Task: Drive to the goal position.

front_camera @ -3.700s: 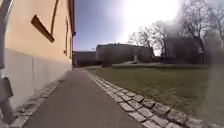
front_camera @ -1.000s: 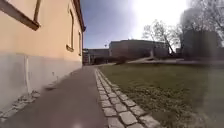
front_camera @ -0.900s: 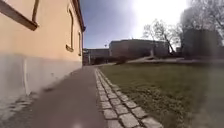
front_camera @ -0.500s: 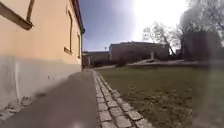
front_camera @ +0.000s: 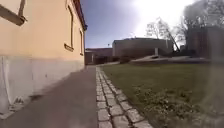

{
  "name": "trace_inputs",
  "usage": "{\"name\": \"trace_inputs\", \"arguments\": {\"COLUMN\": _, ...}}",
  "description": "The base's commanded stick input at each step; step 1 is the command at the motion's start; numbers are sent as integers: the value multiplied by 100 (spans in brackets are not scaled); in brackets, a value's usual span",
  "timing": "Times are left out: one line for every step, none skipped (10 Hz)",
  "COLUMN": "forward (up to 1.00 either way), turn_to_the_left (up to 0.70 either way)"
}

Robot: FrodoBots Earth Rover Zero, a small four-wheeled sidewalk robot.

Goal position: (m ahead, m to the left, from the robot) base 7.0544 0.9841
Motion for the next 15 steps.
{"name": "trace_inputs", "arguments": {"forward": 70, "turn_to_the_left": 35}}
{"name": "trace_inputs", "arguments": {"forward": 70, "turn_to_the_left": 35}}
{"name": "trace_inputs", "arguments": {"forward": 70, "turn_to_the_left": 35}}
{"name": "trace_inputs", "arguments": {"forward": 70, "turn_to_the_left": 35}}
{"name": "trace_inputs", "arguments": {"forward": 70, "turn_to_the_left": 35}}
{"name": "trace_inputs", "arguments": {"forward": 70, "turn_to_the_left": 35}}
{"name": "trace_inputs", "arguments": {"forward": 70, "turn_to_the_left": 35}}
{"name": "trace_inputs", "arguments": {"forward": 70, "turn_to_the_left": 30}}
{"name": "trace_inputs", "arguments": {"forward": 70, "turn_to_the_left": 17}}
{"name": "trace_inputs", "arguments": {"forward": 70, "turn_to_the_left": 5}}
{"name": "trace_inputs", "arguments": {"forward": 70, "turn_to_the_left": 0}}
{"name": "trace_inputs", "arguments": {"forward": 70, "turn_to_the_left": 0}}
{"name": "trace_inputs", "arguments": {"forward": 70, "turn_to_the_left": 0}}
{"name": "trace_inputs", "arguments": {"forward": 70, "turn_to_the_left": 0}}
{"name": "trace_inputs", "arguments": {"forward": 70, "turn_to_the_left": 0}}
